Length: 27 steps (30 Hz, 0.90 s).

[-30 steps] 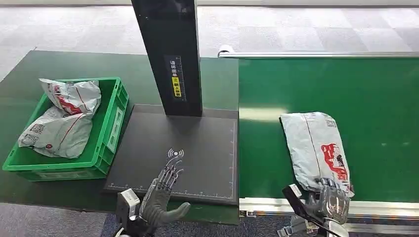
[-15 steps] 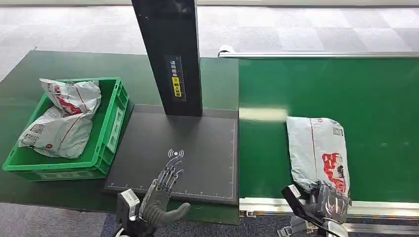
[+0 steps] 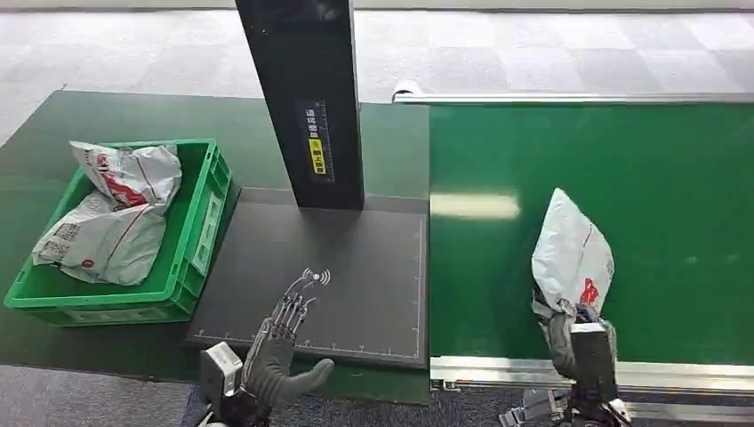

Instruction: Moved the parcel from conveyor to table for the left to box.

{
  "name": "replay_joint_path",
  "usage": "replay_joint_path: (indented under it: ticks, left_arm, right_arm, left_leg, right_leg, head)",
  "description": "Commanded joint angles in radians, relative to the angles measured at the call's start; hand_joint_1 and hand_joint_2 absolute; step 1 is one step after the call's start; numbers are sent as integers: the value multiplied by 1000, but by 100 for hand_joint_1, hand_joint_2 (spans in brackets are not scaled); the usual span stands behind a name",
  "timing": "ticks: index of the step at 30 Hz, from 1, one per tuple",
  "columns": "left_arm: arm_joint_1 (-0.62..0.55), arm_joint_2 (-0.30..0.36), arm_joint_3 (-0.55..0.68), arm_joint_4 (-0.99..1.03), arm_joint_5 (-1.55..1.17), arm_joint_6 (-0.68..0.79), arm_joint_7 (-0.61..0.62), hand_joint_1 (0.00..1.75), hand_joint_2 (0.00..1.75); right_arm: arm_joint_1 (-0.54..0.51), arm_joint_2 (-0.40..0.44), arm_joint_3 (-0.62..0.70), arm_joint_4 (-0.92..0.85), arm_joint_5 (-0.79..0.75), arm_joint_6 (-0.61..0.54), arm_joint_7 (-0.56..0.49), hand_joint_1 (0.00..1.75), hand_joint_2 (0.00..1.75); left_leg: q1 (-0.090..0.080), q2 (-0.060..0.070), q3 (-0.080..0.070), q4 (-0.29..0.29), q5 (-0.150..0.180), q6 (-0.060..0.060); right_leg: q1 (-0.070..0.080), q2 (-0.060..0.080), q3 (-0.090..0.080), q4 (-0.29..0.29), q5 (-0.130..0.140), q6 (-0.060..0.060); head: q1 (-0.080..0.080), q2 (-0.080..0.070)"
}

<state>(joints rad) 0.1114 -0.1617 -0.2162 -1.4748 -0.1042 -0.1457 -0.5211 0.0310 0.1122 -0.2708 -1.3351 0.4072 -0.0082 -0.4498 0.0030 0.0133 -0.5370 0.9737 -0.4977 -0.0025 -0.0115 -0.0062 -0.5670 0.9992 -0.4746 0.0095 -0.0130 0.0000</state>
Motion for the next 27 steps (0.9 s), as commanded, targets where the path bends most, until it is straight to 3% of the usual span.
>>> replay_joint_path:
  ticks: [1,7,12,27]
  left_arm:
    - [-25,4,151,-3,-41,19,-24,0,175]
    - [-38,-5,248,-24,-68,17,-34,0,175]
    - [-71,-2,275,-23,-71,16,-37,0,175]
    - [-68,-2,270,-22,-74,20,-39,0,175]
  right_arm:
    - [32,-23,114,-414,-149,124,-53,175,175]
    - [-49,-86,234,-431,-200,179,-57,175,175]
    - [-188,-117,394,-330,-253,234,-5,175,175]
    - [-182,-130,411,-325,-257,211,-13,175,175]
  left_leg:
    - [0,1,0,0,0,0]
    - [0,2,1,0,0,0]
    - [0,5,1,0,0,0]
    - [0,0,3,0,1,0]
  right_leg:
    - [0,1,-1,0,0,0]
    - [0,3,0,0,1,0]
    - [0,7,0,0,2,0]
    - [0,1,3,-1,1,0]
  head:
    - [0,0]
    - [0,0]
    - [0,0]
    - [0,0]
